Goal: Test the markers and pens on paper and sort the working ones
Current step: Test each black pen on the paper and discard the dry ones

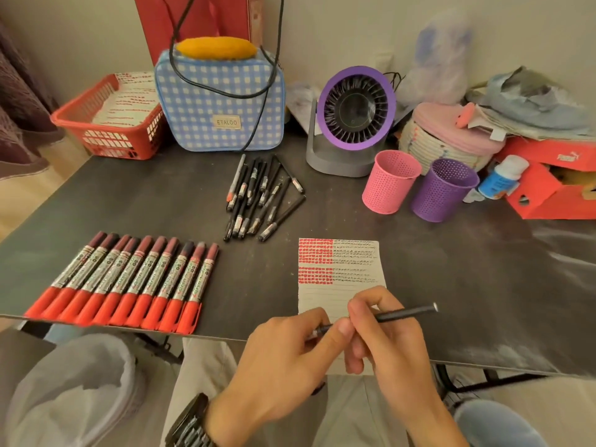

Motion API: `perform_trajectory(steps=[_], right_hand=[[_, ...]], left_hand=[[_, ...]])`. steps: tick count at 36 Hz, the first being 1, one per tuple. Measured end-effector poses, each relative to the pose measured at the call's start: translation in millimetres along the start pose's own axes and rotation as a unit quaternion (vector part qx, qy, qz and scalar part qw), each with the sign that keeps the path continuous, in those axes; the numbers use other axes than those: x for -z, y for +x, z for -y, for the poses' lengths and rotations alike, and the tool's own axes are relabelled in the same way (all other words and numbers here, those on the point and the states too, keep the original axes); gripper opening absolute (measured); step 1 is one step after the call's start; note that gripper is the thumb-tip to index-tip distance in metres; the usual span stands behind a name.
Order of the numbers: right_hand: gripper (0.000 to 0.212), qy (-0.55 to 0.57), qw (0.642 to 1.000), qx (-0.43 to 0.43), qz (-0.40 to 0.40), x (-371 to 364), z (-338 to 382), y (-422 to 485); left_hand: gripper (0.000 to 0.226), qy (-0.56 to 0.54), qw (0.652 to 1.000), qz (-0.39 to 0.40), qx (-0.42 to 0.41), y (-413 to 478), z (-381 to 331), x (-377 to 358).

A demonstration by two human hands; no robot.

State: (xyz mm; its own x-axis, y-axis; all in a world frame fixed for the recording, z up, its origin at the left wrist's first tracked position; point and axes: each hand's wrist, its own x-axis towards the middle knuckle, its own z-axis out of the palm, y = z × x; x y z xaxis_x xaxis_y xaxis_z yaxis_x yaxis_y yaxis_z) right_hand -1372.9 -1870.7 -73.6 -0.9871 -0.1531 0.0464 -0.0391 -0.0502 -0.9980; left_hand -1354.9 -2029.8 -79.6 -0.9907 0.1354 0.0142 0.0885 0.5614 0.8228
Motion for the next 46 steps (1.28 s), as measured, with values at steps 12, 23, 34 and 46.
perform_trajectory(steps=[12, 23, 34, 46], right_hand=[[0.031, 0.106, 0.984, -0.095, -0.109, 54, -7, 49], [0.038, -0.113, 0.985, -0.024, -0.125, 24, -32, 93], [0.034, -0.215, 0.962, 0.015, -0.169, 23, -59, 92], [0.029, -0.227, 0.961, 0.015, -0.159, 20, -57, 94]], left_hand=[[0.027, -0.030, 0.997, -0.067, 0.024, 34, 39, 6], [0.040, 0.157, 0.980, -0.074, -0.097, 68, 48, -13], [0.040, 0.157, 0.986, -0.045, -0.019, 67, 53, -15], [0.045, 0.145, 0.988, -0.044, 0.014, 68, 52, -14]])
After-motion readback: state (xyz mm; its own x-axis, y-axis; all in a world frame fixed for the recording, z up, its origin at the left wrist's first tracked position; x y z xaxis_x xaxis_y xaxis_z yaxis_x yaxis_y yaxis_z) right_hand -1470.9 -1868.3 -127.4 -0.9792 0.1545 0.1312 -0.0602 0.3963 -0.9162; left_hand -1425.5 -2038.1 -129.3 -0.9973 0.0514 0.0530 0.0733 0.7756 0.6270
